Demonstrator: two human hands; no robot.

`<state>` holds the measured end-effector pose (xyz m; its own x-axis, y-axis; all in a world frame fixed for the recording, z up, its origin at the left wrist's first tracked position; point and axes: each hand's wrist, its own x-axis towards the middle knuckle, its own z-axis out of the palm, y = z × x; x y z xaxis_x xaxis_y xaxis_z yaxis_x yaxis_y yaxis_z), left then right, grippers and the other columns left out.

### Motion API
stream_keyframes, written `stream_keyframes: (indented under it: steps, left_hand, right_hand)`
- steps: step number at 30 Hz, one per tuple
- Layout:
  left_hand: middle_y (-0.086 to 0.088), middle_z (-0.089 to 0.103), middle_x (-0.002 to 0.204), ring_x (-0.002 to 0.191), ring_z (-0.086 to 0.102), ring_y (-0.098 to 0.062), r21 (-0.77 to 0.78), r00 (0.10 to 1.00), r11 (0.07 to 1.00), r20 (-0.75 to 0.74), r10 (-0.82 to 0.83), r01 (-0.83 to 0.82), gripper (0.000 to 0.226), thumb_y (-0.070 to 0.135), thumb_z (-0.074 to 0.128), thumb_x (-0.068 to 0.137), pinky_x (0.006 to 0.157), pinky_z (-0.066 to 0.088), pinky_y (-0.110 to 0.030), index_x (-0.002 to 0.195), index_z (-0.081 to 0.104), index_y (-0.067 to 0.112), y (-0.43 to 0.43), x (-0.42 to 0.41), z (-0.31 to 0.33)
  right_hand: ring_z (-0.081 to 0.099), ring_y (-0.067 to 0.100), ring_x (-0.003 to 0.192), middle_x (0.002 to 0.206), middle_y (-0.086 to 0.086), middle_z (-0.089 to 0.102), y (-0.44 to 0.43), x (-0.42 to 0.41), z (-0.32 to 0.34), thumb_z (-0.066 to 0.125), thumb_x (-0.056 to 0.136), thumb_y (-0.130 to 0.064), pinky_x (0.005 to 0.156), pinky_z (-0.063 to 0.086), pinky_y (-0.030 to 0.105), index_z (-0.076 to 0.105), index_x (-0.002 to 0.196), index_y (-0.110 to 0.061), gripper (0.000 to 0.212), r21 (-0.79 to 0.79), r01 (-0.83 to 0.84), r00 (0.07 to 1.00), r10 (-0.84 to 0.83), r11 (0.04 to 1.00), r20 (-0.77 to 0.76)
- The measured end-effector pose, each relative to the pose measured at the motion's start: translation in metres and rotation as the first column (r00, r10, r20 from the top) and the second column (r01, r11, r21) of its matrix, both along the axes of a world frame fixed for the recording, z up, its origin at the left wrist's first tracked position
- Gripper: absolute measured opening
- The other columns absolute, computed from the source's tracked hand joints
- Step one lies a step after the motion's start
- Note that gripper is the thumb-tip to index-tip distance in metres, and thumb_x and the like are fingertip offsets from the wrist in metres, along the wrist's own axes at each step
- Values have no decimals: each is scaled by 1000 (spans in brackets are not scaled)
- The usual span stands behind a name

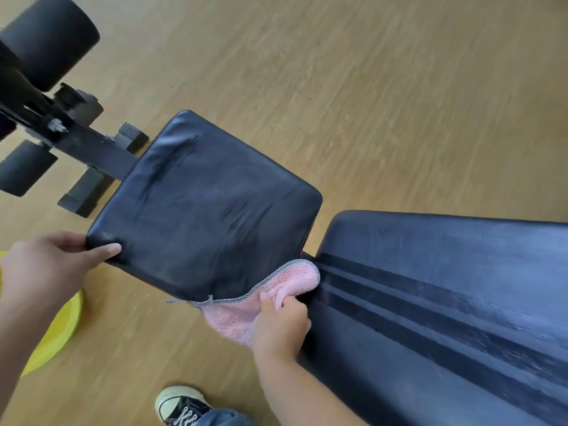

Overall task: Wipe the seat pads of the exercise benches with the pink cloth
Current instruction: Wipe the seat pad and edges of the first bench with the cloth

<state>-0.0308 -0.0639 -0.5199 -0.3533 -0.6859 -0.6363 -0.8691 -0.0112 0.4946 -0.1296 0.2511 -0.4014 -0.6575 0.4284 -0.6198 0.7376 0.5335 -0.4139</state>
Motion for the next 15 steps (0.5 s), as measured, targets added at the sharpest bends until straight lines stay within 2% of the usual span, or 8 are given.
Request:
stream_keyframes:
  steps: [2,4,6,9,11,13,15]
  left_hand:
    - [4,79,82,76,76,-26,-8,1000,1000,7,-7,7,75,79,82,38,66,63,-54,94,77,30,8,-8,17]
    - [3,77,82,71,72,-25,-1,1000,1000,11,-11,11,68,71,83,47,67,62,-49,96,77,26,25,-22,50]
    - [-3,76,83,68,67,-28,-14,1000,1000,22,-13,13,56,59,86,56,67,59,-45,97,77,22,35,-32,68]
    - [-4,74,86,74,68,-31,-38,1000,999,14,9,-9,45,47,88,67,66,57,-44,97,76,15,42,-41,83]
    - [2,66,75,71,64,-29,-55,1000,998,-3,16,-16,32,39,87,72,64,55,-41,89,70,17,49,-47,89]
    - [7,59,69,70,61,-24,-70,1000,997,-26,10,-12,27,35,87,74,64,52,-38,84,67,20,53,-49,95]
    - [3,63,67,75,65,-28,-85,1000,996,-25,-5,3,26,34,88,73,65,54,-40,76,68,16,49,-47,94]
  right_hand:
    - [43,20,56,67,7,58,4,-36,3,73,91,-19,58,25,26,41,55,-12,49,77,-113,993,114,991,-8]
    - [49,28,66,81,14,67,6,-73,1,69,95,-21,62,27,25,47,64,-8,40,134,-205,972,218,970,-92]
    - [55,35,82,97,20,70,1,-81,0,63,100,-25,68,32,28,58,79,-2,32,154,-220,961,241,963,-137]
    - [42,29,84,105,19,67,-1,-43,-5,52,105,-30,71,29,30,63,93,2,36,106,-202,976,209,974,-56]
    - [50,32,89,107,22,69,5,-16,-11,50,105,-31,71,32,31,66,98,7,42,88,-159,987,157,983,26]
    - [60,39,103,109,25,70,8,2,-14,53,104,-30,75,40,35,68,103,10,43,101,-127,990,121,987,65]
    - [63,42,107,111,26,70,10,17,-18,57,101,-32,80,45,37,69,107,11,45,74,-49,992,40,996,122]
